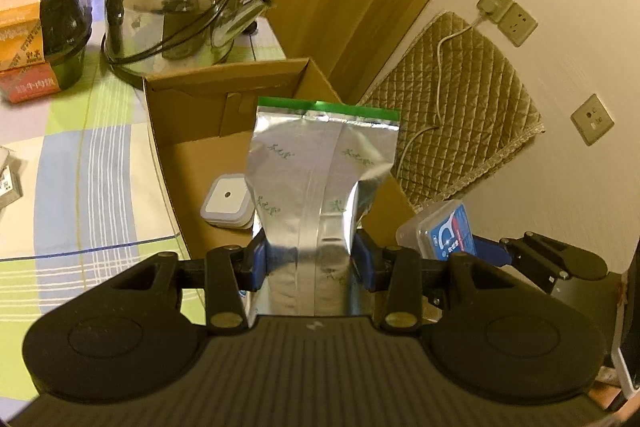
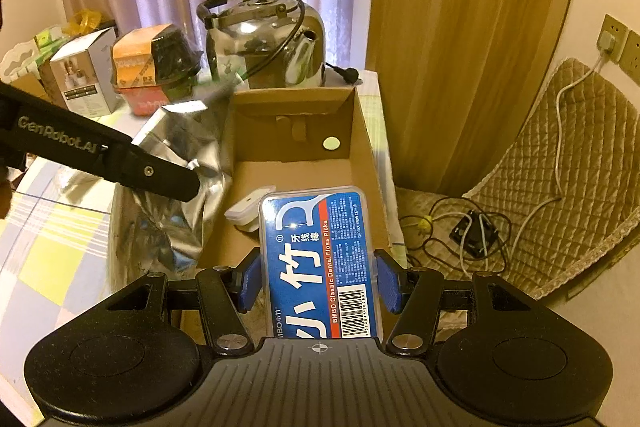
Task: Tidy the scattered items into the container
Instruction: 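Lower the foil packet into the box with the left tool while the right tool lowers the floss box, then open the right tool to drop the floss box into the cardboard box, then withdraw both open tools from the box toward the white items on the table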
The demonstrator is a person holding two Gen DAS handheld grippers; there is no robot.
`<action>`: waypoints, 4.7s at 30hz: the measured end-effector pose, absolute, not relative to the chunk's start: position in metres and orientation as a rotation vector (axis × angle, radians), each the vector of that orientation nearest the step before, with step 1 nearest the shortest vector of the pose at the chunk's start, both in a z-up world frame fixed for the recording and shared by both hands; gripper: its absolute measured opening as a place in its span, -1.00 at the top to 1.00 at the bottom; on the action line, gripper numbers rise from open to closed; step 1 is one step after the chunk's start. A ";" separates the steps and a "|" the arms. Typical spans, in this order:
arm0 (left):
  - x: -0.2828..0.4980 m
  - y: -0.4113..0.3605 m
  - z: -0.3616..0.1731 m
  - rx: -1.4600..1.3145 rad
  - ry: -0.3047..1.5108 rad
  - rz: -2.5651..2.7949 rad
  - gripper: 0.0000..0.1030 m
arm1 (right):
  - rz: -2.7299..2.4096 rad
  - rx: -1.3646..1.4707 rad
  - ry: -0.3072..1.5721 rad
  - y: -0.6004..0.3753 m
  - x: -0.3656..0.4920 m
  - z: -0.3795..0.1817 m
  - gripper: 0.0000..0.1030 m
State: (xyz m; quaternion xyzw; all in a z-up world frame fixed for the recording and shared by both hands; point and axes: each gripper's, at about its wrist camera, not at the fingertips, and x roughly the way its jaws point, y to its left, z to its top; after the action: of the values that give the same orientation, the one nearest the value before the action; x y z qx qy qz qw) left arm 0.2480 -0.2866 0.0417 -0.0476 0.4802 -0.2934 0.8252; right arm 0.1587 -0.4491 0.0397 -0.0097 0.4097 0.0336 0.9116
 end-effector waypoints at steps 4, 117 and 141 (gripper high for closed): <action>0.253 -0.280 0.039 -0.103 0.998 -0.559 -0.31 | 0.069 -0.014 0.848 -0.449 0.162 0.035 -0.16; 0.153 -0.115 0.054 -0.047 0.844 -0.323 -0.97 | 0.117 -0.081 0.756 -0.381 0.147 0.075 -1.00; 0.118 -0.005 0.048 -0.008 0.856 -0.134 -0.97 | 0.276 -0.121 0.750 -0.296 0.145 0.094 -1.00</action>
State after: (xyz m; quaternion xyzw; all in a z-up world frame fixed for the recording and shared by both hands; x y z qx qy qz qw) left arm 0.1184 -0.0053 0.0478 -0.0039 0.4147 -0.0651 0.9076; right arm 0.1446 -0.2958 0.0941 -0.0591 0.3651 0.1341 0.9194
